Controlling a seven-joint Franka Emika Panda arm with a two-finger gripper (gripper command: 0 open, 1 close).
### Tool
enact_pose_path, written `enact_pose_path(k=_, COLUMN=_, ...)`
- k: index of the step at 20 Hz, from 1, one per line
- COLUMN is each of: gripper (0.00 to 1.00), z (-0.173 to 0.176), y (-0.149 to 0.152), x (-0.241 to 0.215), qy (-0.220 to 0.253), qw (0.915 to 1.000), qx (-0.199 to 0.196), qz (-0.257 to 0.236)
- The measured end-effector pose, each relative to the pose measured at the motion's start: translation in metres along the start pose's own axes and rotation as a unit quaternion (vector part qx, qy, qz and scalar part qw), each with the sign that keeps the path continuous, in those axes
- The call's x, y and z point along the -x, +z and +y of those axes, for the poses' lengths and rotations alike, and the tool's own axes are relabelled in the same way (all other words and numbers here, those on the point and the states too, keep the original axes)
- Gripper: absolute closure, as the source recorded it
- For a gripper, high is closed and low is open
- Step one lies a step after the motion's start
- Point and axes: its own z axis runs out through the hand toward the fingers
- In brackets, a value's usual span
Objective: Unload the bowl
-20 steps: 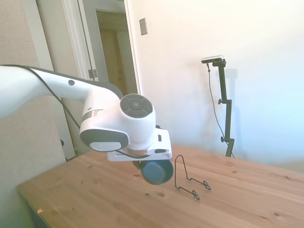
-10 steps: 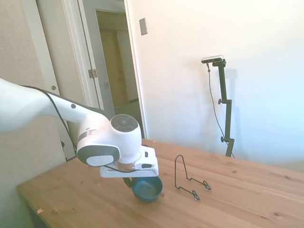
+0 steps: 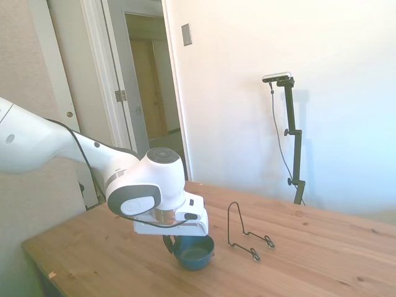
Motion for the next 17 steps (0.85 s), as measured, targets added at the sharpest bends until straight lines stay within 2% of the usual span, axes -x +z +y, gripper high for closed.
enact_pose_path(k=3, gripper=0.00, z=0.000, y=0.007, x=0.000, qy=0.034, qw=0.9992, qx=0.020, qz=-0.008)
enact_pose_path(k=9, gripper=0.00, z=-0.008, y=0.002, x=-0.003, qy=0.097, qw=0.9946, qx=0.035, qz=0.012)
enact_pose_path(k=17, gripper=0.00, z=-0.025, y=-0.045, x=0.031, qy=0.111, qw=0.9925, qx=0.018, qz=0.049)
